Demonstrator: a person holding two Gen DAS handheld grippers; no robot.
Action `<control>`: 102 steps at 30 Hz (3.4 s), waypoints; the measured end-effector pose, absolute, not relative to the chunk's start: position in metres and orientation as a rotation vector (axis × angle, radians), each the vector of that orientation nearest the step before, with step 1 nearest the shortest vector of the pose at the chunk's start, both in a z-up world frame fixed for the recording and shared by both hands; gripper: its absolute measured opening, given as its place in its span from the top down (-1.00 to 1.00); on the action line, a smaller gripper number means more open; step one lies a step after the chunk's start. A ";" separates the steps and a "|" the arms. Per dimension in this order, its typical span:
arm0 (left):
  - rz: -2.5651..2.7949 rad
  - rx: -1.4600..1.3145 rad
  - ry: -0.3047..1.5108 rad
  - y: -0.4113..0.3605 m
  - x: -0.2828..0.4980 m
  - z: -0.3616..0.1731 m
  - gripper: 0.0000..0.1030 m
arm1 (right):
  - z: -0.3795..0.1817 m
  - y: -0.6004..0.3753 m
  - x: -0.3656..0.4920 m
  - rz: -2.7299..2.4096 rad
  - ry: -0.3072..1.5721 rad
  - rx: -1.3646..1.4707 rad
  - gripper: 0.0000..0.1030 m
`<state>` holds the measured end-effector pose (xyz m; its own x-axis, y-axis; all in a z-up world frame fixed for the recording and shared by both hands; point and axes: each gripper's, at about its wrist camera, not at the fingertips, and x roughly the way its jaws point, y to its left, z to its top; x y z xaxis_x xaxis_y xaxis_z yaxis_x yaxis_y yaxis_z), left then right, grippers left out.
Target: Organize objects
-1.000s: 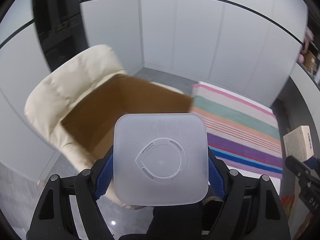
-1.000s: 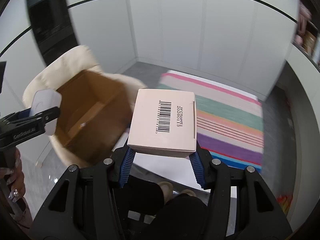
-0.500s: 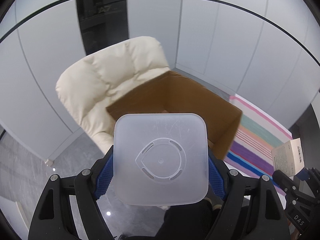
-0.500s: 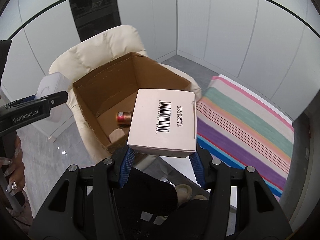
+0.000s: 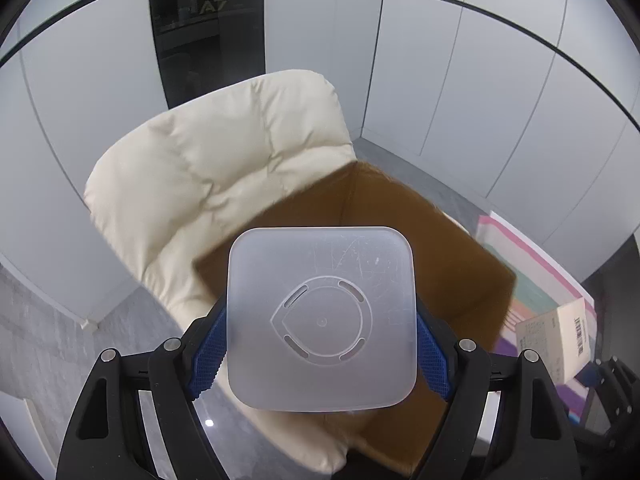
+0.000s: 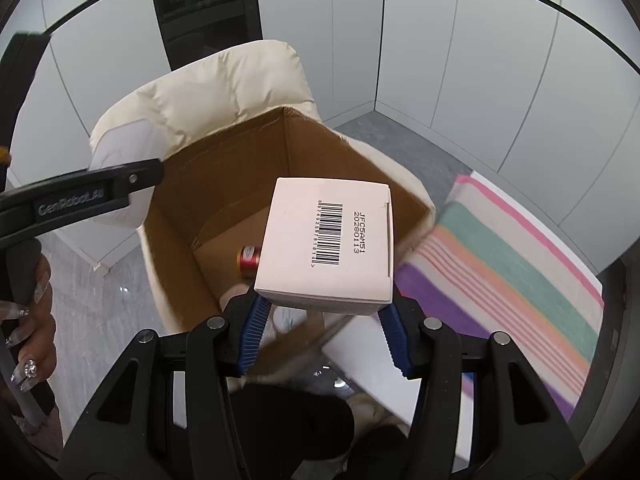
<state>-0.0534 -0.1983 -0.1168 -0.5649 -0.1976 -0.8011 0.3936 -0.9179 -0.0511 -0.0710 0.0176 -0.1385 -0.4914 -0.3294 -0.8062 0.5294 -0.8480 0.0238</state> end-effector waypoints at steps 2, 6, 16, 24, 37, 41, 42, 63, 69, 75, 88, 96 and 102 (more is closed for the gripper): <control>-2.497 1.271 0.346 -0.204 -0.080 -0.116 -0.59 | -0.141 0.008 -0.089 -2.334 0.313 1.194 -0.05; -2.502 1.302 0.357 -0.214 -0.118 -0.112 -0.59 | -0.144 -0.009 -0.124 -2.347 0.330 1.207 -0.05; -2.578 1.323 0.499 -0.244 -0.145 -0.105 -1.00 | -0.148 -0.012 -0.152 -2.360 0.260 1.245 -1.00; -2.612 1.460 0.410 -0.235 -0.137 -0.103 -1.00 | -0.132 -0.001 -0.146 -2.420 0.255 1.313 -1.00; -2.674 1.495 -0.003 -0.180 -0.101 -0.033 -1.00 | -0.066 0.070 -0.106 -2.563 -0.104 1.515 -1.00; -2.761 1.567 0.033 -0.161 -0.075 0.008 -1.00 | -0.036 0.091 -0.074 -2.602 -0.238 1.527 -1.00; -2.766 1.613 0.027 -0.155 -0.067 0.016 -1.00 | -0.028 0.097 -0.064 -2.627 -0.279 1.521 -1.00; -2.828 1.630 -0.327 -0.089 0.005 0.056 -1.00 | 0.040 0.127 0.044 -2.855 -0.325 1.673 -1.00; -2.820 1.653 -0.321 -0.088 0.003 0.053 -1.00 | 0.041 0.127 0.046 -2.857 -0.333 1.653 -1.00; -2.819 1.670 -0.313 -0.086 0.003 0.051 -1.00 | 0.039 0.129 0.047 -2.851 -0.341 1.657 -1.00; -2.819 1.679 -0.325 -0.083 0.005 0.052 -1.00 | 0.036 0.138 0.050 -2.841 -0.366 1.664 -1.00; -2.817 1.669 -0.339 -0.082 0.006 0.051 -1.00 | 0.035 0.138 0.049 -2.830 -0.384 1.671 -1.00; -2.815 1.662 -0.346 -0.081 0.006 0.051 -1.00 | 0.035 0.137 0.048 -2.832 -0.376 1.673 -1.00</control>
<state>0.0064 -0.0813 0.0509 -0.4810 0.0185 -0.8765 -0.2304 -0.9673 0.1060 0.0485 0.1369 0.0348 -0.4786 0.0299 -0.8775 -0.2580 -0.9601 0.1079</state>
